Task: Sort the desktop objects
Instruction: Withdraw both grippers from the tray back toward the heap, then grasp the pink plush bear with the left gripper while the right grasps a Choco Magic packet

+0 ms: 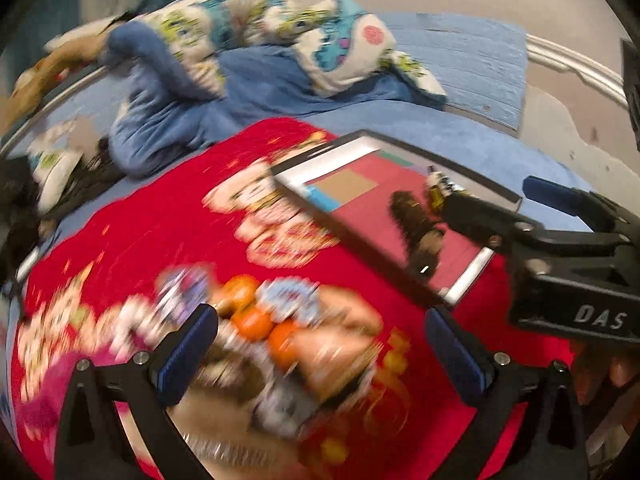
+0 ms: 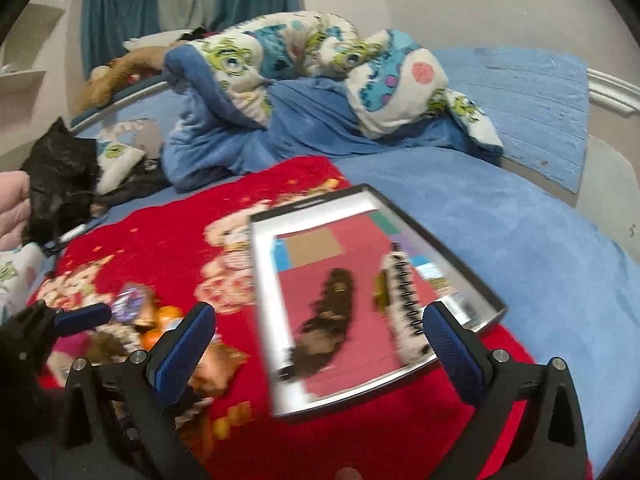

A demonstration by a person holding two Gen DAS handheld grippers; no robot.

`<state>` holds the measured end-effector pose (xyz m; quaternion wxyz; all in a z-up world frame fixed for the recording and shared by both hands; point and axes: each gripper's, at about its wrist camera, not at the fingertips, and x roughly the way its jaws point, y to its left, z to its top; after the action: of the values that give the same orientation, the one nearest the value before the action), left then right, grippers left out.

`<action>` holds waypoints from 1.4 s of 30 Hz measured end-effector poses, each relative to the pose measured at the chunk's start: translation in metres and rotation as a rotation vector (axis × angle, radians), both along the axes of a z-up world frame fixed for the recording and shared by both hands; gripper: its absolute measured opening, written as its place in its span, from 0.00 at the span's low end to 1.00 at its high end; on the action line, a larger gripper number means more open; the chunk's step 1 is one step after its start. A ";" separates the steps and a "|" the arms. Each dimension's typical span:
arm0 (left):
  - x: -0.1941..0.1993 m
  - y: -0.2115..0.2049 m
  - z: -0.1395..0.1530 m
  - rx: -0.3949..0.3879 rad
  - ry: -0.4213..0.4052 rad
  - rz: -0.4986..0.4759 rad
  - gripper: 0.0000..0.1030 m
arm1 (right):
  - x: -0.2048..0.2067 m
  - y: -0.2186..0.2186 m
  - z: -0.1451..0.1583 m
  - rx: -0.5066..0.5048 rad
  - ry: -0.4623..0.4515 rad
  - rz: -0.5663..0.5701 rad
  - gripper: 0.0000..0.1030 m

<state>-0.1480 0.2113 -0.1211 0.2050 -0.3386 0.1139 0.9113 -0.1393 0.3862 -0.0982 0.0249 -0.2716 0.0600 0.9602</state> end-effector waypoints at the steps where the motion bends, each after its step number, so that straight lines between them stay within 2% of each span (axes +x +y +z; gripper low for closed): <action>1: 0.003 -0.010 -0.001 0.014 -0.013 0.023 1.00 | 0.004 -0.008 0.001 0.001 0.004 0.020 1.00; 5: 0.021 -0.049 -0.004 0.062 -0.049 0.105 1.00 | 0.013 -0.040 -0.002 0.020 -0.026 0.111 1.00; 10: 0.047 -0.092 -0.002 0.017 -0.026 0.201 1.00 | 0.021 -0.071 -0.004 0.032 -0.038 0.194 1.00; 19: 0.087 -0.192 0.011 0.075 -0.031 0.424 1.00 | 0.037 -0.100 0.001 -0.033 -0.045 0.284 1.00; 23: 0.101 -0.219 0.014 0.093 -0.033 0.465 1.00 | 0.046 -0.108 0.004 -0.058 -0.040 0.307 1.00; 31: 0.106 -0.236 0.014 0.106 -0.045 0.495 1.00 | 0.046 -0.110 -0.004 -0.087 -0.079 0.309 1.00; 34: 0.099 -0.231 0.015 0.106 -0.049 0.487 1.00 | 0.045 -0.113 -0.004 -0.074 -0.081 0.335 1.00; 42: 0.069 -0.227 0.020 0.161 -0.059 0.460 1.00 | 0.031 -0.107 -0.005 -0.080 -0.085 0.308 1.00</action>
<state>-0.0786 -0.0154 -0.1013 0.0217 -0.3647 -0.0453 0.9298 -0.1087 0.2795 -0.1034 -0.1307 -0.3188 0.0548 0.9372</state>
